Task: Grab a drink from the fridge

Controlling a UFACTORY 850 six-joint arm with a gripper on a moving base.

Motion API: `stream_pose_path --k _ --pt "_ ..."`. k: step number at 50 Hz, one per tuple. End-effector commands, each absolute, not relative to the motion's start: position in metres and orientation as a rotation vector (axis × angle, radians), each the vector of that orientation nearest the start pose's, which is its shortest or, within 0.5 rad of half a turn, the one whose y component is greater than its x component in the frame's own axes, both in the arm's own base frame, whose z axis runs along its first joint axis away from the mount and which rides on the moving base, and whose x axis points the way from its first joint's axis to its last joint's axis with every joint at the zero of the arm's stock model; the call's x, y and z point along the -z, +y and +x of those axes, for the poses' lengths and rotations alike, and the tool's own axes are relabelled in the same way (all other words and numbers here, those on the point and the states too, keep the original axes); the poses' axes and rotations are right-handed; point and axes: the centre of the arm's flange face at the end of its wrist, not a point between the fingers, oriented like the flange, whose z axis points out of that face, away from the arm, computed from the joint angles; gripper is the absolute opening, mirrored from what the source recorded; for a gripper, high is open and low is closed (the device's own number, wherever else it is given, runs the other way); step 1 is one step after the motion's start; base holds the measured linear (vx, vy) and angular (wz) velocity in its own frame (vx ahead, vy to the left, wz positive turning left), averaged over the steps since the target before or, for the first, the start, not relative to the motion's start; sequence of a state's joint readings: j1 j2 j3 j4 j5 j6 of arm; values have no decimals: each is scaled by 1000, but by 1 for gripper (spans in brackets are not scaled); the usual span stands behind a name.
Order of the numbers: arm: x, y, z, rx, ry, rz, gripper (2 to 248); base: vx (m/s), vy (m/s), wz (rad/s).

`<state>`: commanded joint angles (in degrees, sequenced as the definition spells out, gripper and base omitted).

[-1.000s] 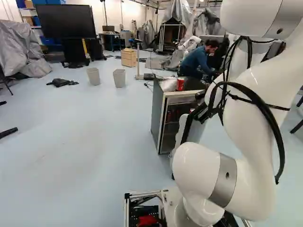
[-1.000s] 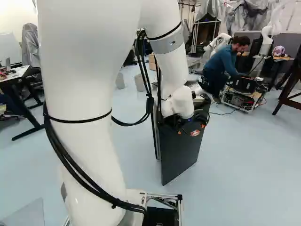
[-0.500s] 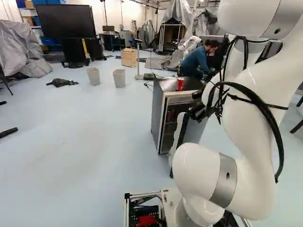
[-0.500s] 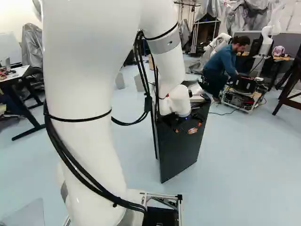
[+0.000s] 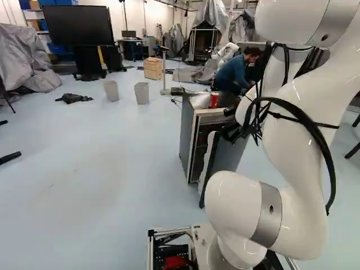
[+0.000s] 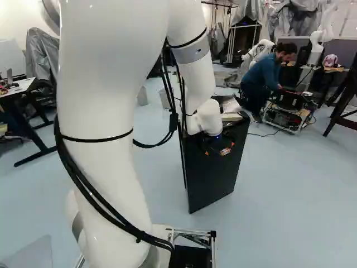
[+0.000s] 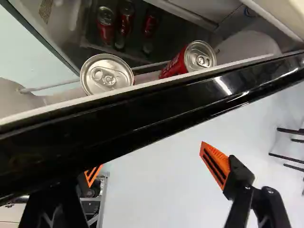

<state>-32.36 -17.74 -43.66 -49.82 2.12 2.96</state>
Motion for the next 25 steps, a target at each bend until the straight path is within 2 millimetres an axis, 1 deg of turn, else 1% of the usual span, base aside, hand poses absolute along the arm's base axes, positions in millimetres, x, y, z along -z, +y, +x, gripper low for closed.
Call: stream_pose_path --k 25 --pt "-338 -243 431 715 -509 -3299 247 0 0 0"
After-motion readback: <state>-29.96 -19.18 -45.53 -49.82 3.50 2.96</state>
